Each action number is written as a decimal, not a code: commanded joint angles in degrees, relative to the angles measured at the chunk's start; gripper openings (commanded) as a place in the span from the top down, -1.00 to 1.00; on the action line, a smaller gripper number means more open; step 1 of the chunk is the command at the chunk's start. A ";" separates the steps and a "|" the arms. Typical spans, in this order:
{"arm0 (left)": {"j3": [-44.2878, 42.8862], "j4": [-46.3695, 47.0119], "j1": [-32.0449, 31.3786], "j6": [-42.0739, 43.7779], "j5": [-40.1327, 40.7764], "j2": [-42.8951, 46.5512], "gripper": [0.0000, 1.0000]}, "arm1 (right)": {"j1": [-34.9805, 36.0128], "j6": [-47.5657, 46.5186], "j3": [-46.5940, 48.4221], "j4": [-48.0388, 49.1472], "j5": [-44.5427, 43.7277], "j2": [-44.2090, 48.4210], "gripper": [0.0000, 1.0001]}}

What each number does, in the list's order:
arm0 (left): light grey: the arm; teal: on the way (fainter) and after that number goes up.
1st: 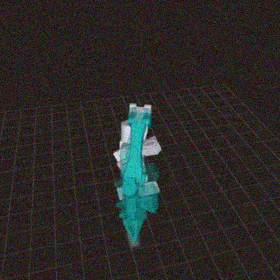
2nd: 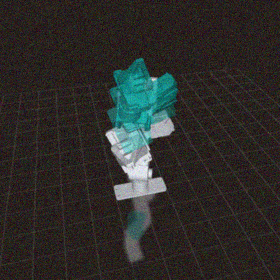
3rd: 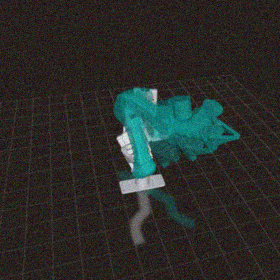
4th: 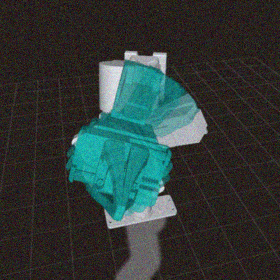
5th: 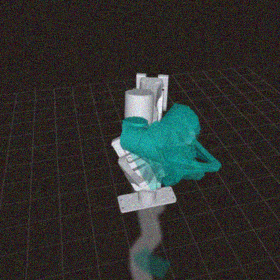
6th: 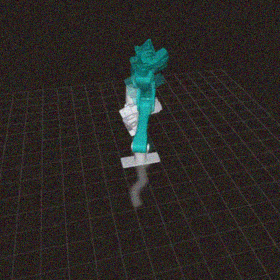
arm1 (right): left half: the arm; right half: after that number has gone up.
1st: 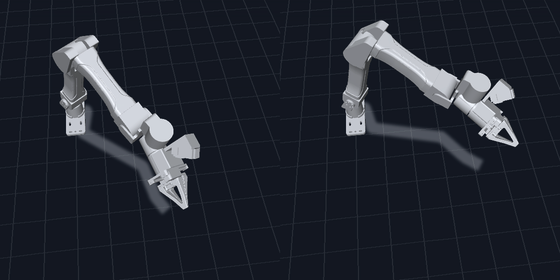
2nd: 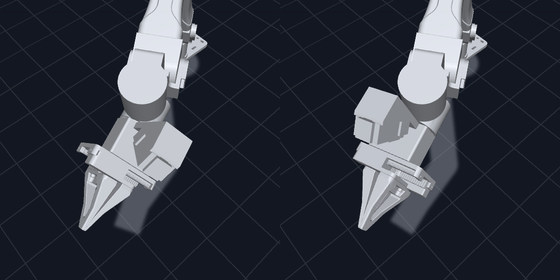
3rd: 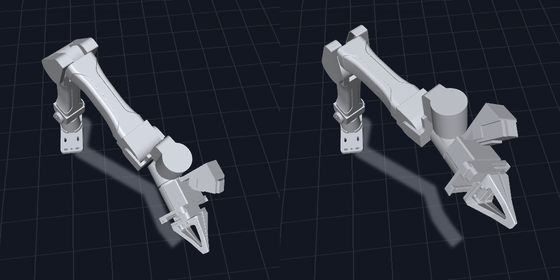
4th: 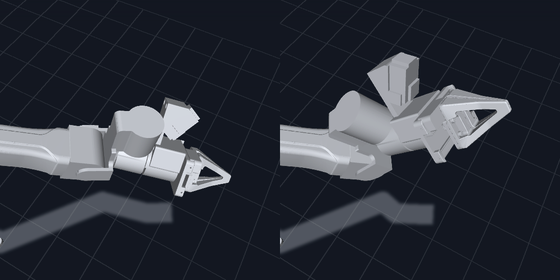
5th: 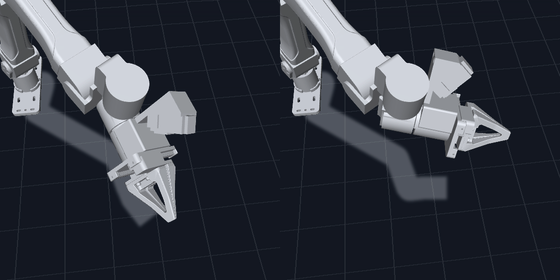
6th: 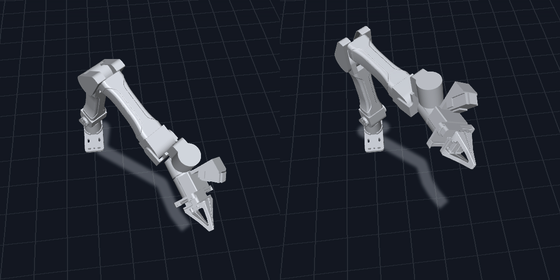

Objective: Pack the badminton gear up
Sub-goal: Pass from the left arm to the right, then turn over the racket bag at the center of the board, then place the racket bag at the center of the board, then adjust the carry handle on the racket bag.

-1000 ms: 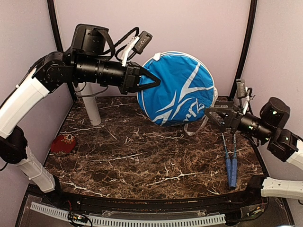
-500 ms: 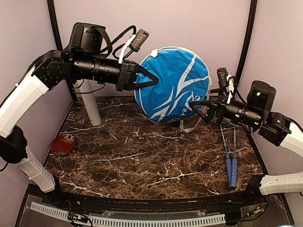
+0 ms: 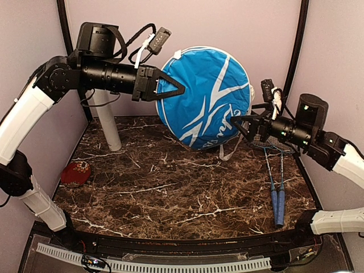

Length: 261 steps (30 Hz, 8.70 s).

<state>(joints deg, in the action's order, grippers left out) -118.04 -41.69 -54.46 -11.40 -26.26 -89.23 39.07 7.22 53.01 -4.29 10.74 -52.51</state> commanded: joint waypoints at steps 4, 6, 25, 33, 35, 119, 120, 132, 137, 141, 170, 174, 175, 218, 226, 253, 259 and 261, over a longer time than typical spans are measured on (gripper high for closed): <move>-2.78 -1.19 0.75 -0.09 -4.07 2.09 1.00 | -3.20 -0.35 6.19 2.28 17.83 -4.86 -0.83; -2.93 -1.25 0.91 -0.08 -4.53 1.98 1.00 | -3.27 -0.05 8.77 1.17 22.67 -6.99 -0.65; 8.83 8.79 1.37 6.62 17.45 11.80 -0.74 | -3.21 34.08 18.70 7.61 23.26 -6.40 1.00; 15.03 12.43 2.06 3.68 17.36 13.72 -0.86 | -3.30 51.44 19.28 10.08 20.50 -8.79 1.00; 16.17 12.91 2.37 3.03 17.02 14.07 -0.86 | -3.34 53.69 19.69 9.99 19.32 -9.04 1.00; 41.64 33.81 -13.75 -7.83 32.17 -22.10 -0.64 | -11.65 32.24 -18.03 0.36 -7.74 -12.52 -0.39; 41.66 33.87 -13.74 -7.92 31.97 -22.46 -0.63 | -11.65 32.43 -18.46 0.34 -7.79 -12.31 -0.40; 41.02 35.13 -13.75 -8.26 27.76 -25.35 -0.33 | -11.65 33.38 -20.69 0.26 -8.55 -10.75 -0.39; 40.62 35.03 -13.81 -8.67 26.66 -26.78 -0.26 | -11.65 33.38 -20.99 0.32 -8.72 -10.67 -0.39; 40.43 34.80 -13.83 -8.55 26.38 -27.76 -0.16 | -11.65 33.47 -21.42 0.34 -8.87 -10.70 -0.39; 38.23 32.58 -17.95 -11.36 28.82 -27.07 0.50 | -11.67 33.91 -22.87 1.48 -9.51 -12.00 -0.36; 38.71 33.21 -17.94 -11.83 30.00 -25.69 0.74 | -11.65 34.08 -22.86 1.48 -9.53 -11.63 -0.36; 38.90 33.58 -17.94 -11.88 30.46 -25.05 0.78 | -11.65 34.08 -22.78 1.41 -9.66 -11.58 -0.36; 45.49 34.99 -19.39 -18.37 26.99 -21.02 0.30 | -11.65 35.23 -24.19 1.04 -10.06 -10.25 -0.43; 45.09 34.67 -19.44 -18.02 27.01 -22.17 0.27 | -11.70 35.32 -24.34 1.04 -9.96 -10.40 -0.43; 46.60 36.39 -19.29 -20.26 30.74 -17.66 1.00 | -11.65 34.80 -23.66 0.60 -10.48 -10.63 -0.44; 48.64 36.67 -19.20 -21.63 32.95 -15.83 1.00 | -11.65 34.79 -23.80 0.52 -10.53 -10.45 -0.44; 49.74 37.36 -19.12 -22.40 33.74 -15.01 1.00 | -11.65 34.87 -23.86 0.52 -10.57 -10.38 -0.44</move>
<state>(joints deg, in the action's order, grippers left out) -70.70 -5.43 -73.65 -31.86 4.84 -108.03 27.68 42.26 29.52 -4.60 1.21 -63.72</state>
